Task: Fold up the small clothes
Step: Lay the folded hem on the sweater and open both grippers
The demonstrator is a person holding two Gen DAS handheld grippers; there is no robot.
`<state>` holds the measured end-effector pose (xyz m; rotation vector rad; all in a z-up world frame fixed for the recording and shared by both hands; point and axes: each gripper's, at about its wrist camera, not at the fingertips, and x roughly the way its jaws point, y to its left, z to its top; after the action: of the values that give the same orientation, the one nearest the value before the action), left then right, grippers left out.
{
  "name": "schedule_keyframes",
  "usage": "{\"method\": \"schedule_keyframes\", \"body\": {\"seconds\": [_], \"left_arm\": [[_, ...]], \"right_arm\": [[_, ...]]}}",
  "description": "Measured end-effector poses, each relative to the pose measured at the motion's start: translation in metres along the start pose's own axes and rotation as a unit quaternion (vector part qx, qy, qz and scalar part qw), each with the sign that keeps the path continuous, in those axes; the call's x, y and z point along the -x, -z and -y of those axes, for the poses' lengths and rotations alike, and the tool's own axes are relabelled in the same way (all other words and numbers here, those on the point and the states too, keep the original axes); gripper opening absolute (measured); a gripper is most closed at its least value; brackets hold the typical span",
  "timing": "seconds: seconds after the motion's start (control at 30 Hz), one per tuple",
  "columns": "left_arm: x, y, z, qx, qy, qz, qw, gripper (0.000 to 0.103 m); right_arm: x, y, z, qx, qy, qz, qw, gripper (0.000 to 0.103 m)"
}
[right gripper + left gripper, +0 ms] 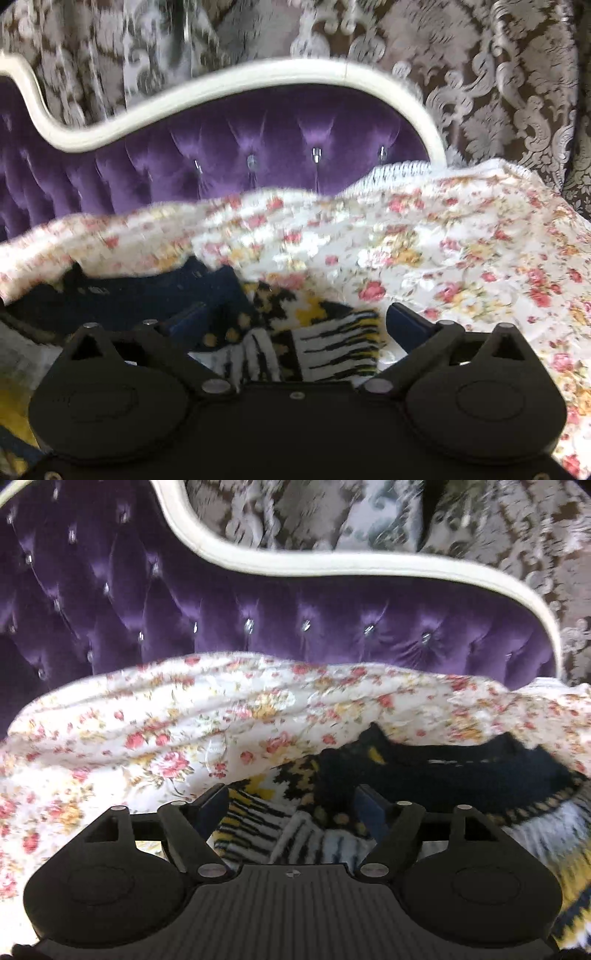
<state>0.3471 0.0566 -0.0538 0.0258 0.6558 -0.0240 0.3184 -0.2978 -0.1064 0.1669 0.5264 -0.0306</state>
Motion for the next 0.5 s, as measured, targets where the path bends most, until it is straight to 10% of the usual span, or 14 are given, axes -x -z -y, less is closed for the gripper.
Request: {"method": "schedule_keyframes", "body": {"seconds": [0.5], "left_arm": [[0.045, 0.061, 0.047, -0.078, 0.000, -0.038, 0.9962, 0.079]], "right_arm": [[0.065, 0.039, -0.013, 0.019, -0.023, -0.052, 0.998, 0.103]]}}
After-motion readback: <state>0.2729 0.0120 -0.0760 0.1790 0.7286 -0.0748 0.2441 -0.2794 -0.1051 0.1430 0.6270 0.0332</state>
